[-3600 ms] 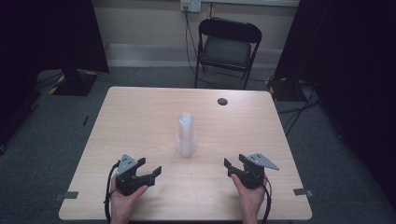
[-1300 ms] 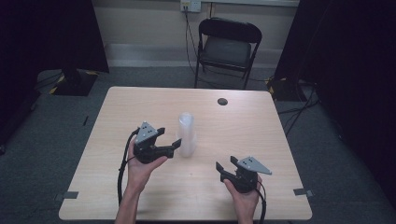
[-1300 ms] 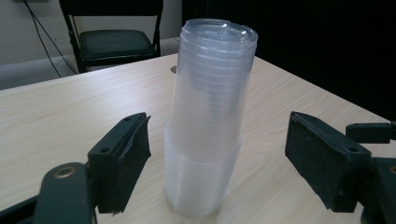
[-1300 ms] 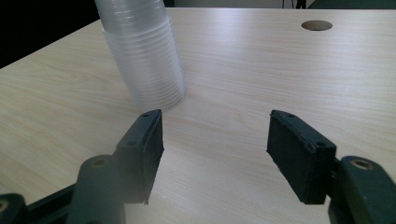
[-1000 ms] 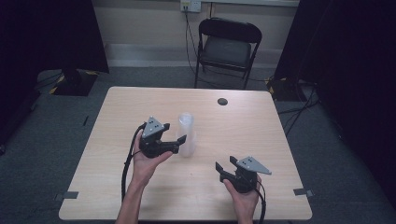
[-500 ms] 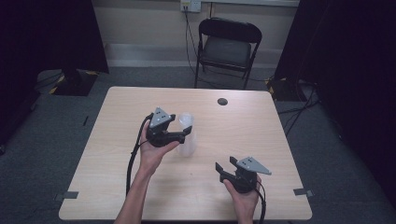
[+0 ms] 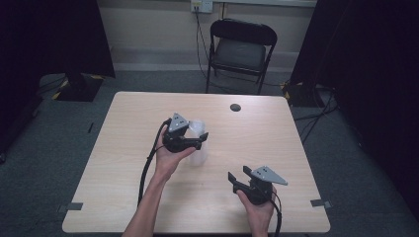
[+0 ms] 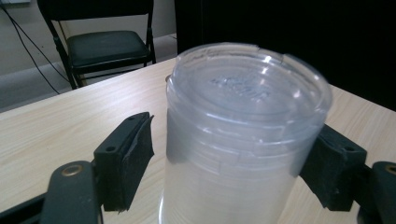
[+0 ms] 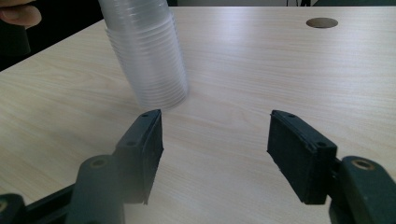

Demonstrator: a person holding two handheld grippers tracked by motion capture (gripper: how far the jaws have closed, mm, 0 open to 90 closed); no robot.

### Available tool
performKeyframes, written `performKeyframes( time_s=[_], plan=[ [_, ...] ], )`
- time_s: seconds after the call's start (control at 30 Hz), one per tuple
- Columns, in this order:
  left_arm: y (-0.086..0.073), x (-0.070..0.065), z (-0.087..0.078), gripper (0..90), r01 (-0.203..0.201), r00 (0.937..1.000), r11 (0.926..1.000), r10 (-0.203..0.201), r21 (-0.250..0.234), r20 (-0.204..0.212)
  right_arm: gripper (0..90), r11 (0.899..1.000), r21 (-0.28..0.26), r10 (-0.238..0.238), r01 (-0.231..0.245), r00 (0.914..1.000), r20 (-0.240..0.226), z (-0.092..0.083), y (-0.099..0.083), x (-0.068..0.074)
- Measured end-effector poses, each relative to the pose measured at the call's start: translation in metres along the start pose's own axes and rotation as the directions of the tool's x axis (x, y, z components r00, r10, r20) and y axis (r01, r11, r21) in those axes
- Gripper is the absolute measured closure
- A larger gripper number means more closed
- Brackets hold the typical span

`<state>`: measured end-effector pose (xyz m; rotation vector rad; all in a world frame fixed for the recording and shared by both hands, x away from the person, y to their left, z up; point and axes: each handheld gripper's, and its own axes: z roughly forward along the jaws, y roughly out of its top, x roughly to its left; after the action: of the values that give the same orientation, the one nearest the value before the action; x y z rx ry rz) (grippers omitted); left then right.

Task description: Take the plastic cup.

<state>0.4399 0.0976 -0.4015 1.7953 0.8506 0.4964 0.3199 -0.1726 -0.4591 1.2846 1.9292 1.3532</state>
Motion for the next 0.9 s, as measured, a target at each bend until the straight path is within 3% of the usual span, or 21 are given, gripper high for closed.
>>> performKeyframes(
  time_s=[0.1, 0.6, 0.9],
  plan=[
    [-0.002, 0.0, 0.003, 24.6, -0.02, 0.9997, 0.9998, 0.02, 0.006, -0.01, 35.5, 1.0, 0.008, 0.001, -0.001, 1.0, 0.007, 0.001, 0.0, 0.0],
    [-0.009, 0.003, 0.017, 19.4, -0.004, 1.0, 0.9976, 0.005, 0.069, -0.004, 35.6, 1.0, 0.01, 0.009, -0.009, 1.0, -0.001, 0.001, -0.001, -0.002],
    [-0.014, 0.003, 0.018, 24.1, 0.0, 1.0, 0.9975, 0.0, 0.071, 0.002, 35.7, 1.0, 0.008, 0.013, -0.013, 0.9999, -0.002, 0.001, 0.0, -0.002]
  ],
)
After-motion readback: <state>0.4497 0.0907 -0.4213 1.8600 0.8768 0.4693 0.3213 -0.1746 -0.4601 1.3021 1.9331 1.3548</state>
